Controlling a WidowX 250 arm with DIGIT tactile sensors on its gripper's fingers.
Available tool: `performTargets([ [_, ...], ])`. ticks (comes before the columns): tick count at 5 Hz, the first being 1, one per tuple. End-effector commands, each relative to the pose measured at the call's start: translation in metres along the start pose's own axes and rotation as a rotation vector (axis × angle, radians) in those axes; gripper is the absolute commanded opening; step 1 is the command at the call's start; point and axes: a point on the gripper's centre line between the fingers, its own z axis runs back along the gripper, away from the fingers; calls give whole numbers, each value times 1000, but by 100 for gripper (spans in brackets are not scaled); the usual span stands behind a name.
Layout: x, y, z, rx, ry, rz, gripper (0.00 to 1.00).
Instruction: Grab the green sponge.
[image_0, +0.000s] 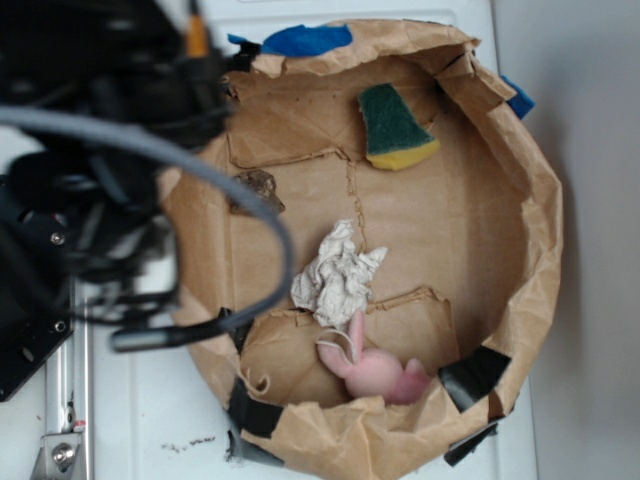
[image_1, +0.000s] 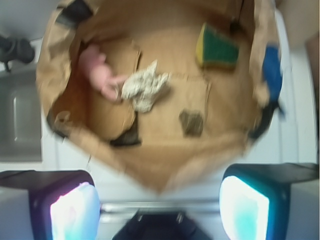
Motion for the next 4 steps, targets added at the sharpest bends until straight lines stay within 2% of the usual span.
performTargets([
  [1,25,3,-1,5,-48,-130,100],
  [3,25,3,-1,5,-48,-130,100],
  [4,35,1,-26,-15,-32,-216,100],
])
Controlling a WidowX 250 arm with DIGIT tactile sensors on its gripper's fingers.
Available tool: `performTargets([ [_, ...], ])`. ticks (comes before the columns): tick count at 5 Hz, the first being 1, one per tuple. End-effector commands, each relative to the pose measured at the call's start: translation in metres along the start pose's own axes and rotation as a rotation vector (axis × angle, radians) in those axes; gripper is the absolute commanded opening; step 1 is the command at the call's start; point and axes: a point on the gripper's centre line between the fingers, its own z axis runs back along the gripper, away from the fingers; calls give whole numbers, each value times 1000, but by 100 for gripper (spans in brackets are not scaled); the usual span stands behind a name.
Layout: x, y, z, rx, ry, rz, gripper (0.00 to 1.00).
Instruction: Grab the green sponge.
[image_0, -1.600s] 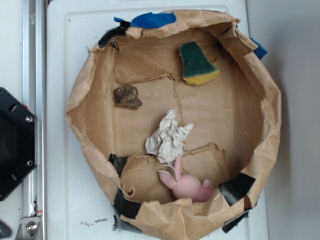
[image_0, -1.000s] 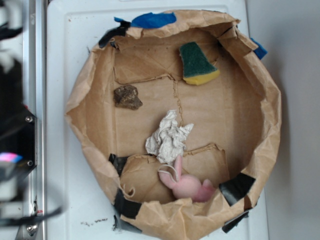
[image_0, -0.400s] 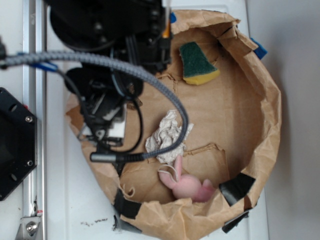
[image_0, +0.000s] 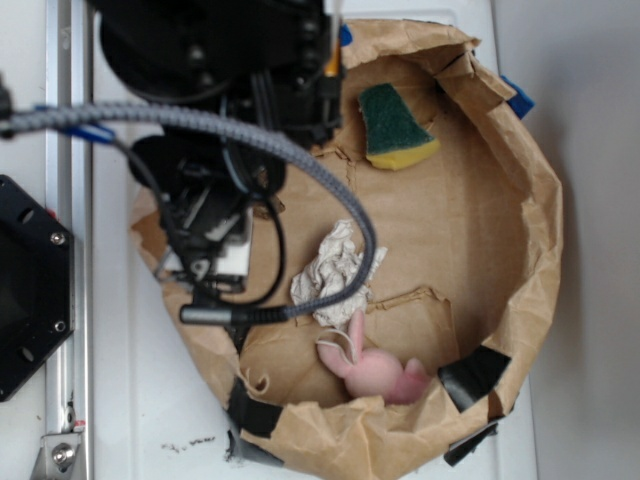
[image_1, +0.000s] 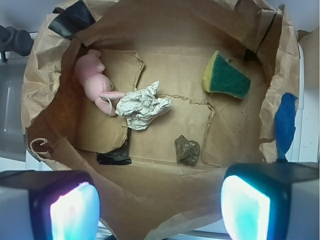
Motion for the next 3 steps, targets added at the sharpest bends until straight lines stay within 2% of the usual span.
performTargets([
  [1,37,5,-21,-78,-37,-183,100],
  [3,64,0,-61,-60,13,-300,100],
])
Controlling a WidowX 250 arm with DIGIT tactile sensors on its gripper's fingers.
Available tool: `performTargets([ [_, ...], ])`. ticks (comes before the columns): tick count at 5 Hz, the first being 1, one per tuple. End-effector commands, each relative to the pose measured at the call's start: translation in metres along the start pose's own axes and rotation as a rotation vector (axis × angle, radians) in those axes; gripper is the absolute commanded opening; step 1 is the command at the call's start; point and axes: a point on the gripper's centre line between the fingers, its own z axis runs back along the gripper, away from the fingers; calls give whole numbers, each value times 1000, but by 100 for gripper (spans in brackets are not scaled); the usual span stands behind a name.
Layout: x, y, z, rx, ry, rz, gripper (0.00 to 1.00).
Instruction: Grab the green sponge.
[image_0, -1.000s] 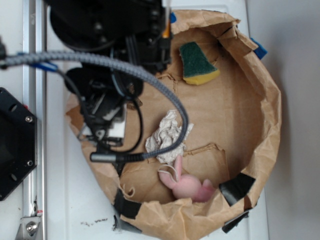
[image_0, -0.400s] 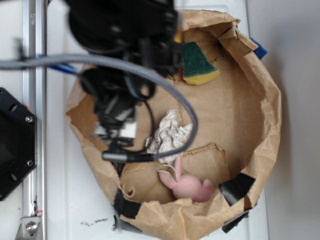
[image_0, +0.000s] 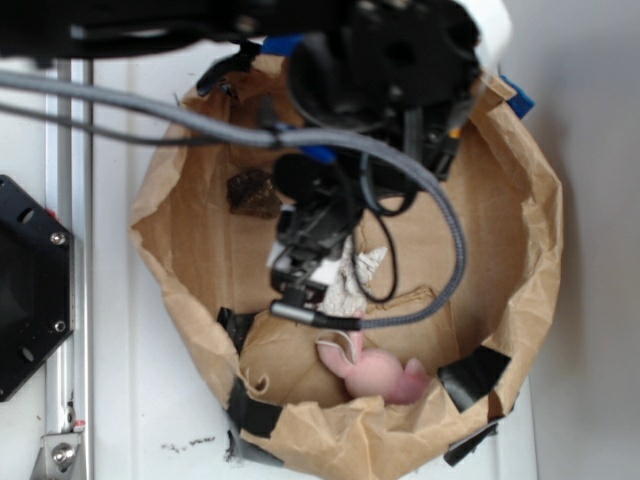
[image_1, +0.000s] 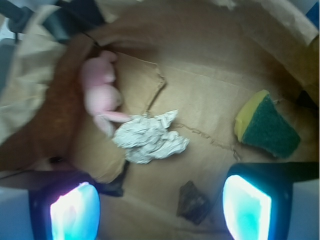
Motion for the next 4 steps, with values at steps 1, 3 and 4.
performTargets([
  [1,21,6,-7,80,-17,-92,100],
  [3,-19,-5,-12,107,-80,-301,100],
  [4,-23,1,-23,102,-47,-363,100],
])
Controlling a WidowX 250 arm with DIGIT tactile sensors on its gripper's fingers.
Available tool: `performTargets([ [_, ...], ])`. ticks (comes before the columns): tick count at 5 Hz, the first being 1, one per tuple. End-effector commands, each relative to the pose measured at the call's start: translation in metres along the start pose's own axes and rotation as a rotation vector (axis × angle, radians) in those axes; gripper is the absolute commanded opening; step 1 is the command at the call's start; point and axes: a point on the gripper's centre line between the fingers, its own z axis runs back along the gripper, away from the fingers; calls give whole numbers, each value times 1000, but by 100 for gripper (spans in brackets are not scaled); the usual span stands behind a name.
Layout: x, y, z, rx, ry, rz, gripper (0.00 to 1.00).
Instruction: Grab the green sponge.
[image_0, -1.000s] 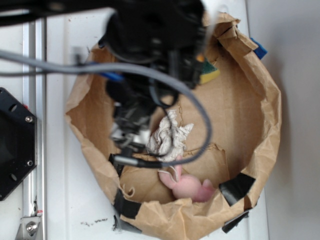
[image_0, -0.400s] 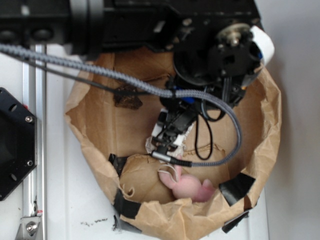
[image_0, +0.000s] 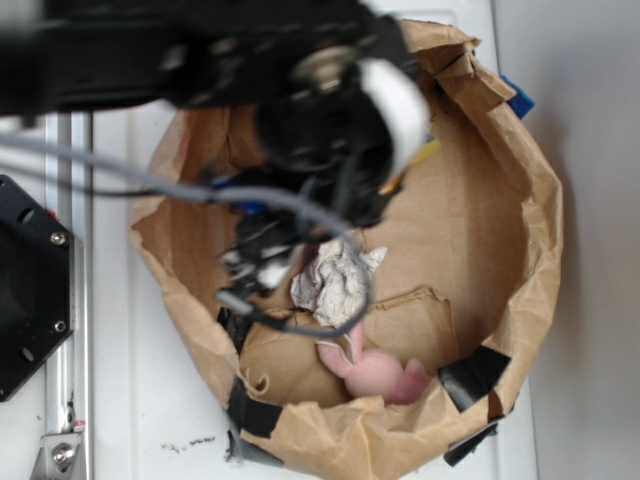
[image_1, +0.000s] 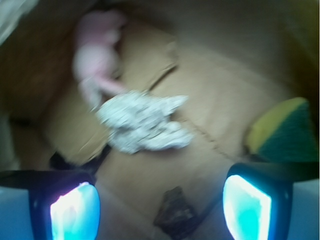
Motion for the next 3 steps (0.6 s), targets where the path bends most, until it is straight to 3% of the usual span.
performTargets([
  [1,-5,33,-9,-32,15,-44,100],
  [2,-7,56,-8,-66,25,-53,100],
  [3,-11,78,1,-43,20,-71,100],
])
